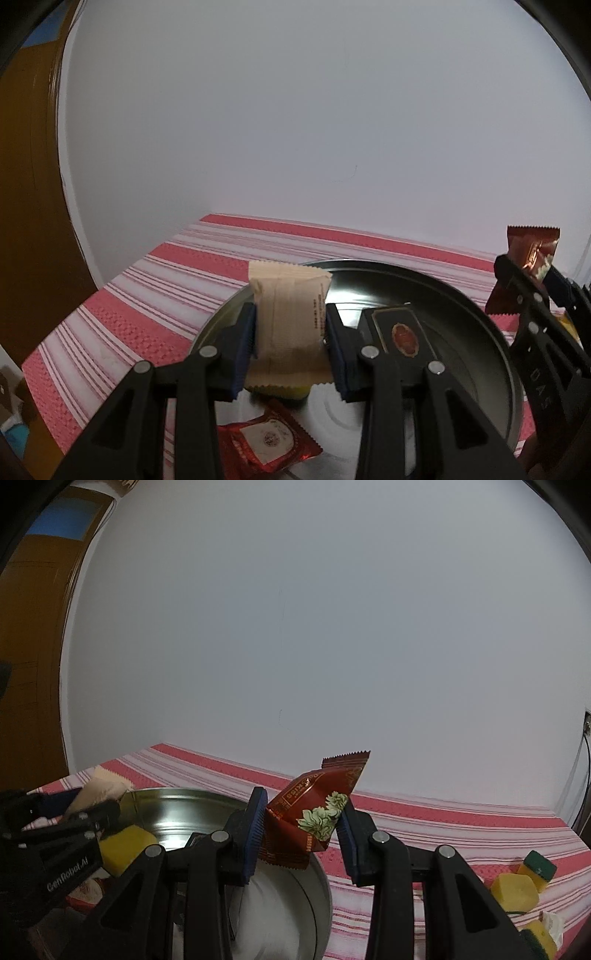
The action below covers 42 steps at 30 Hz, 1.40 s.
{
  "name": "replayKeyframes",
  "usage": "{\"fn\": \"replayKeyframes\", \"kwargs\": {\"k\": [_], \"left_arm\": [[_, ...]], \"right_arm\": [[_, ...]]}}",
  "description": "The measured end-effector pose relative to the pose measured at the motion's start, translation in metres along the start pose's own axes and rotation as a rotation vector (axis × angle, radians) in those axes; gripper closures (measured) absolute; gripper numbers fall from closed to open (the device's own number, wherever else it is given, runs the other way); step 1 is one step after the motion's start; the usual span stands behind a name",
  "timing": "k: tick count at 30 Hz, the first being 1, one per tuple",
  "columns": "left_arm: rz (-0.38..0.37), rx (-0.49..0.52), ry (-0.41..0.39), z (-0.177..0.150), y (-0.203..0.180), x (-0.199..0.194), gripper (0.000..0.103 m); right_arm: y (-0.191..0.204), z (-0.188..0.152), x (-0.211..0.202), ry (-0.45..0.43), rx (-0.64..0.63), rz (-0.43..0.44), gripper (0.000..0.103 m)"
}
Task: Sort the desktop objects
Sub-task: 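Open both grippers to drop the packets into the tin, then withdraw both grippers from the tin toward the remaining objects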
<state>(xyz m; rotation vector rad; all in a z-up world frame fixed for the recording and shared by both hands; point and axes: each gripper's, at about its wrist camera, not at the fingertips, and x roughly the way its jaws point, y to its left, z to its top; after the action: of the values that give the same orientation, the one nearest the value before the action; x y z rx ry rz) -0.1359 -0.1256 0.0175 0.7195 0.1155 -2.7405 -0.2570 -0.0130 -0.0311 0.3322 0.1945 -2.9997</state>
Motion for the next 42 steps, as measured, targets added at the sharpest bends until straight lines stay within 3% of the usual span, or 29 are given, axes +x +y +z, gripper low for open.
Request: {"fn": "replayKeyframes", "kwargs": {"k": [5,7,9,11,15,19,23,31,37,42], "left_arm": [[0.058,0.032,0.03,0.001,-0.008,0.005,0.065],[0.066,0.061,0.071,0.001,-0.012,0.011,0.053],[0.061,0.095,0.106,0.0,-0.019,0.014,0.02],[0.074,0.102,0.101,-0.004,-0.023,0.014,0.015],[0.094,0.106,0.053,-0.005,-0.027,0.006,0.002],[0.092,0.081,0.044,-0.004,-0.027,0.002,0.001],[0.092,0.072,0.012,-0.004,-0.026,0.001,0.001],[0.108,0.033,-0.121,-0.01,-0.03,-0.012,0.001],[0.142,-0.093,-0.245,-0.019,-0.019,-0.029,0.001],[0.149,-0.095,-0.32,-0.026,-0.026,-0.037,0.001]], "right_arm": [[-0.001,-0.005,0.008,0.013,0.017,0.019,0.064],[-0.002,-0.007,0.012,0.006,0.017,0.048,0.063],[0.006,-0.013,0.005,0.021,0.001,0.069,0.052],[0.009,-0.015,0.008,0.037,-0.006,0.059,0.043],[0.007,-0.017,-0.003,-0.03,0.017,0.039,0.03],[0.006,-0.017,-0.006,-0.088,0.023,-0.007,0.026],[0.002,-0.015,-0.01,-0.13,0.024,-0.049,0.014],[-0.005,-0.015,-0.014,-0.185,0.075,-0.099,0.01],[-0.016,-0.017,-0.014,-0.181,0.115,-0.121,0.01],[-0.02,-0.022,-0.017,-0.176,0.111,-0.132,0.01]]}}
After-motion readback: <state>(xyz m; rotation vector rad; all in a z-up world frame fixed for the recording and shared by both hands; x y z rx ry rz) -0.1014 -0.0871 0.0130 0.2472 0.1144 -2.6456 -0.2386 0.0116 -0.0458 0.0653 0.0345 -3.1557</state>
